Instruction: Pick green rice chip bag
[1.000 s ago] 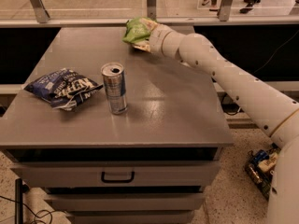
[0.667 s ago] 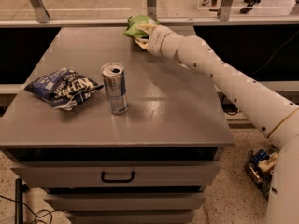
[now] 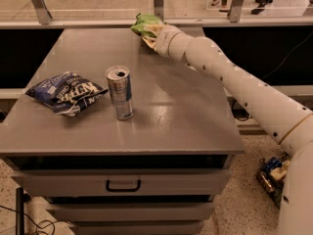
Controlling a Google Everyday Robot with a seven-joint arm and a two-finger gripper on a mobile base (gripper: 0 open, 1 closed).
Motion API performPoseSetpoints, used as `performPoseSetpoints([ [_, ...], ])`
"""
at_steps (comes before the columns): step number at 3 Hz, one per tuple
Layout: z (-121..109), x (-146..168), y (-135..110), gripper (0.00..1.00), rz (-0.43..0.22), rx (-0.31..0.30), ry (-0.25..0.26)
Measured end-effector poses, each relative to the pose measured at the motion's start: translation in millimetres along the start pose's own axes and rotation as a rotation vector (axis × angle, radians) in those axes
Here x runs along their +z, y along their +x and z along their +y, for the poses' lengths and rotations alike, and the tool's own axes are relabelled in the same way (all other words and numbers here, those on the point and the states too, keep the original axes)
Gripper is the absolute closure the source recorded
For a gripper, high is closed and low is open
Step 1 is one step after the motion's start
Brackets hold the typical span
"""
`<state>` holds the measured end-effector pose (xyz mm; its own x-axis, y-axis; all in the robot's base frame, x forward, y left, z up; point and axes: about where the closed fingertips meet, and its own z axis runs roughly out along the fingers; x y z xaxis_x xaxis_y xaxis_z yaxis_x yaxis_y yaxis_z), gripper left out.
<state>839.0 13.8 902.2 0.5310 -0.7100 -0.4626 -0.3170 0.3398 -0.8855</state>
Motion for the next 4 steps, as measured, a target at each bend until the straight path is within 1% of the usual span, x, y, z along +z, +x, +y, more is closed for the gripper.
performPoseSetpoints([
  [1,-18.9,1.0,-12.9,1.00,-0.028,0.093,0.009],
  [2,-47.3,-2.6,-32.7,1.00,-0.083,0.205,0.016],
  [3,-76.0,-9.9,-54.1,1.00,-0.142,0.238,0.016],
  [4,-105.7,-23.2,-75.5,1.00,-0.198,0.239,0.015],
])
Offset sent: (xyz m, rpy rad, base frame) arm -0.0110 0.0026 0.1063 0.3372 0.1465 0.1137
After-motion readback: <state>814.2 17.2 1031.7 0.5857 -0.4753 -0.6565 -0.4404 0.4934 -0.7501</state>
